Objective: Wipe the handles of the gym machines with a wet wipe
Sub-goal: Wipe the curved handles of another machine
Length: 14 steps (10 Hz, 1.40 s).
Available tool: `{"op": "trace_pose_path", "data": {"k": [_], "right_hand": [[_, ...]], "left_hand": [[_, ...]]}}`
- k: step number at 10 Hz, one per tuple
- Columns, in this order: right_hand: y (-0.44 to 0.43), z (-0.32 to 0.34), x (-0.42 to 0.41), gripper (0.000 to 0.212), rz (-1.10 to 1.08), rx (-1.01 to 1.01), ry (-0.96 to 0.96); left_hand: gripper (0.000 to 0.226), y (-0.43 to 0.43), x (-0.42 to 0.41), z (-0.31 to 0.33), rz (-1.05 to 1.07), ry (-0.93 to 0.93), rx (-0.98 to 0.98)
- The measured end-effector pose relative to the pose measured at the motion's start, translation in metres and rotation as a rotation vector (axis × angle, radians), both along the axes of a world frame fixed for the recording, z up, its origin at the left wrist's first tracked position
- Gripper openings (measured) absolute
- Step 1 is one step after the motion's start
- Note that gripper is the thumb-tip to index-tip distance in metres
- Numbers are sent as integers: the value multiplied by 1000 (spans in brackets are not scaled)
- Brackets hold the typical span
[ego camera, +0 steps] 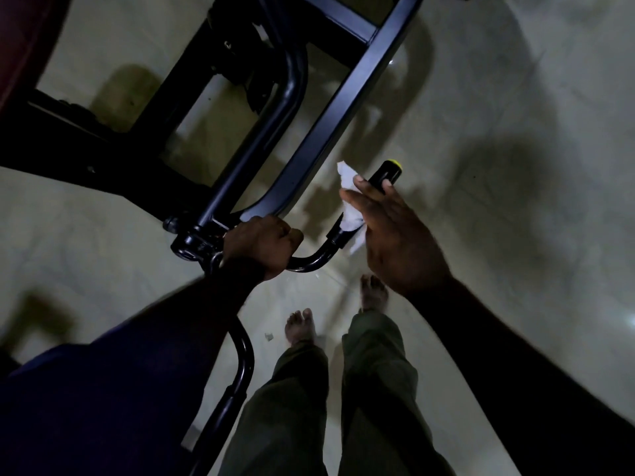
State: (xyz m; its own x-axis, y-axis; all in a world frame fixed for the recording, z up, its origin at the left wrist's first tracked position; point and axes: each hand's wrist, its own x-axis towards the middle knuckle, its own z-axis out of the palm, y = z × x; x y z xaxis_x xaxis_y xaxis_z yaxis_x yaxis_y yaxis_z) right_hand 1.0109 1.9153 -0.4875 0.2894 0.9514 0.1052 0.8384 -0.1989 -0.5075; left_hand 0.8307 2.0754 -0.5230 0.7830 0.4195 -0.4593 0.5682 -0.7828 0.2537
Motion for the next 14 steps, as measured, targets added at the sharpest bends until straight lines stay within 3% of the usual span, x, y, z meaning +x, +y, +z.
{"op": "trace_pose_path", "data": {"k": [1,2,3,4,5,7,8,9,10,11,12,13,14], "right_hand": [[0,8,10,53,-37,50,-14],[2,33,13,25,-127,164,68],[9,48,9,12,-362,120,277],[12,47,7,25,-624,112,442],[11,46,10,40,-608,100,389],[18,46,32,44,-696,179,722],[14,62,24,43,-729,318,348],[5,46,15,25,-556,393,102],[-3,12,-5,18,-60,149,92],[-8,-3,-11,37,58,28,85],[-5,-2,-1,39,132,60,-45],[8,-1,20,33,153,22,-194],[29,6,23,19,42,-32,-218]], "left_hand": [[39,0,2,2,57,35,-20],[37,1,7,-2,282,19,-73],[36,1,10,-3,298,46,-58],[50,4,12,-5,304,84,-17],[46,4,10,-7,305,84,-39],[47,4,12,-5,322,114,-50],[47,0,6,1,68,26,4],[37,-2,-2,0,-78,-27,55],[34,-1,-2,-1,-67,-13,51],[40,0,1,-1,-75,4,55],[34,0,-2,-7,-48,-22,36],[35,0,-5,-10,-62,-25,26],[34,2,-5,-16,-48,-43,50]]}}
